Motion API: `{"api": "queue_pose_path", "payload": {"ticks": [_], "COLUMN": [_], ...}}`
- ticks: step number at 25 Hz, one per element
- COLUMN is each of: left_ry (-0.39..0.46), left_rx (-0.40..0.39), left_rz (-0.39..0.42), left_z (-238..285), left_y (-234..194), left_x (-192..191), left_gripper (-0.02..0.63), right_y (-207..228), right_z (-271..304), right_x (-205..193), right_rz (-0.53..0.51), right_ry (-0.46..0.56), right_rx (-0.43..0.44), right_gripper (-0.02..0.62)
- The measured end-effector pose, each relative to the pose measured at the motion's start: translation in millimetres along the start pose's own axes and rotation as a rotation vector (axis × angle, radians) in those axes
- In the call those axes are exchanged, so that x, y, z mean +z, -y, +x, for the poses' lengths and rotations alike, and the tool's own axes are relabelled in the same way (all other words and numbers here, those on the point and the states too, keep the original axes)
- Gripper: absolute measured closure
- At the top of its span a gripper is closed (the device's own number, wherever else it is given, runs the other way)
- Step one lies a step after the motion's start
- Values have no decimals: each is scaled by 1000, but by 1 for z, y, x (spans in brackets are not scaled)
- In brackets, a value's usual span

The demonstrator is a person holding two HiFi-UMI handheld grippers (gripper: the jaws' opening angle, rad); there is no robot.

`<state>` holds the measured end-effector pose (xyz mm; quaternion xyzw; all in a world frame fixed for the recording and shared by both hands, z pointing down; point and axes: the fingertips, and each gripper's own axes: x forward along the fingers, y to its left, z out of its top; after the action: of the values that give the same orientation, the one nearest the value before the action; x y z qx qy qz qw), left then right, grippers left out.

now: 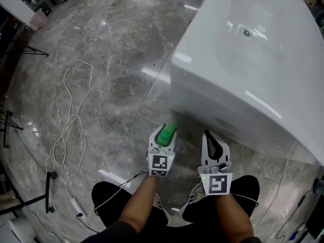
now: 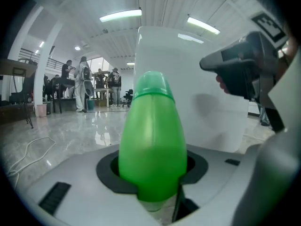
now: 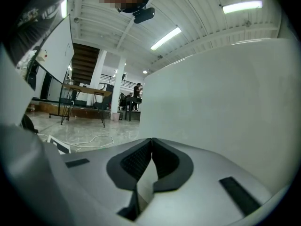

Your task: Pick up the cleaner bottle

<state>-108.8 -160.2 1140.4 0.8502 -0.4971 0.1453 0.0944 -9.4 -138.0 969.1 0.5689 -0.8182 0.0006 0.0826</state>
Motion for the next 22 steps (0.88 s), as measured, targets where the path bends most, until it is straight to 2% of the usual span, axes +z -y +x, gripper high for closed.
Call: {"api": "queue_pose_path", "payload": {"ticks": [5,9,14,22], "left_ry": [58,62,60,31], "left_rx": [19,34,20,-2], "left_rz": [11,12,3,3], "left_z": [-21,-39,-74,-144], "left_y": [-6,-7,7,38], "left_x": [67,126,223,397], "left_gripper": [417,417,417,419], "right_y": [1,10,21,64], "right_z": [-2,-7,-29,-98], "right_x": [25,64,148,309], "right_rz": [-23,14,30,75], "right_ry": [10,-15,-40,-83], "right_rx": [-1,-63,-92,-146], "right_gripper": [578,578,578,578]}}
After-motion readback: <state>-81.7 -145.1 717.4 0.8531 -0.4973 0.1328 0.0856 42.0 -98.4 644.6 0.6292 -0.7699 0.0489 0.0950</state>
